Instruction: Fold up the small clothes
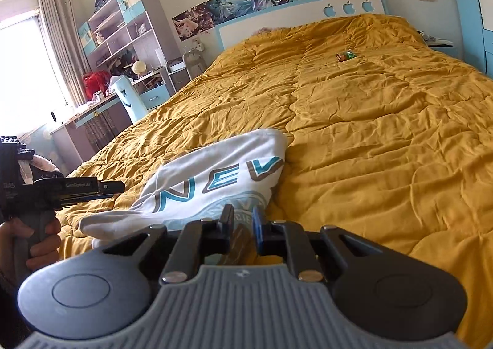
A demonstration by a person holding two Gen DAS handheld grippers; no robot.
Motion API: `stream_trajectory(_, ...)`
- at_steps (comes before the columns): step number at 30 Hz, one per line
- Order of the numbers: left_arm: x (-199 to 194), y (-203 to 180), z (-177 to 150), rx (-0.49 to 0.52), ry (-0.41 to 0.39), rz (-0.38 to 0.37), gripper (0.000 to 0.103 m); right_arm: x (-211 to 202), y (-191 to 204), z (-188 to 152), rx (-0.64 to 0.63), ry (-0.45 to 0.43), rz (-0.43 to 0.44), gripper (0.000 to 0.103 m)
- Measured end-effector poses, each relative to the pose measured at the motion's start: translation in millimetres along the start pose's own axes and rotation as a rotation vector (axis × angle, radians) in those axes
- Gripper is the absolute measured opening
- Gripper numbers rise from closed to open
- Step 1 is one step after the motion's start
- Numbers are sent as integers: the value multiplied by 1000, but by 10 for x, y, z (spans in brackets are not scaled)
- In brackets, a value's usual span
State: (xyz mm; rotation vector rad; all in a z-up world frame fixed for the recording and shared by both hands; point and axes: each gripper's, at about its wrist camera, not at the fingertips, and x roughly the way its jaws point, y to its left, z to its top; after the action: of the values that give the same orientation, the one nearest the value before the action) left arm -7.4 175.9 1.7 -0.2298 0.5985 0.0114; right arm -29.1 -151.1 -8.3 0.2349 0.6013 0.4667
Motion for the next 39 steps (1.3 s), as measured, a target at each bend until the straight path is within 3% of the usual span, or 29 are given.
stream_trajectory(5, -172, -344, -224, 84, -3, -135, 26, 400, 188, -74, -17, 101, 84, 8)
stream_trajectory(8, 80, -517, -434, 153, 159, -83, 16, 462, 257, -235, -96, 126, 42, 8)
stream_trajectory(11, 171, -543, -569, 170, 173, -33, 16, 536, 155, -298, -31, 184, 45, 8)
stream_trajectory(20, 204, -298, -526, 17, 215, -58, 10, 641, 337, -376, -195, 251, -13, 8)
stream_trajectory(23, 152, -264, -503, -1, 191, -58, 7, 615, 294, -354, -184, 240, 1, 8)
stream_trajectory(28, 111, -119, -496, -115, 165, -106, 7, 584, 187, -342, -119, 235, 35, 9)
stream_trajectory(30, 32, -182, -480, -63, 109, -63, 7, 584, 177, -337, -108, 234, 36, 9)
stream_trajectory(33, -100, -308, -443, 52, 1, 77, 13, 580, 191, -351, -109, 226, 32, 9)
stream_trajectory(35, -80, -302, -422, 71, 11, 91, 19, 577, 196, -357, -115, 224, 34, 9)
stream_trajectory(37, 40, -224, -434, 29, 73, 118, 18, 575, 189, -358, -111, 224, 37, 9)
stream_trajectory(39, 107, -144, -475, -4, 86, 119, 17, 574, 189, -353, -109, 225, 40, 9)
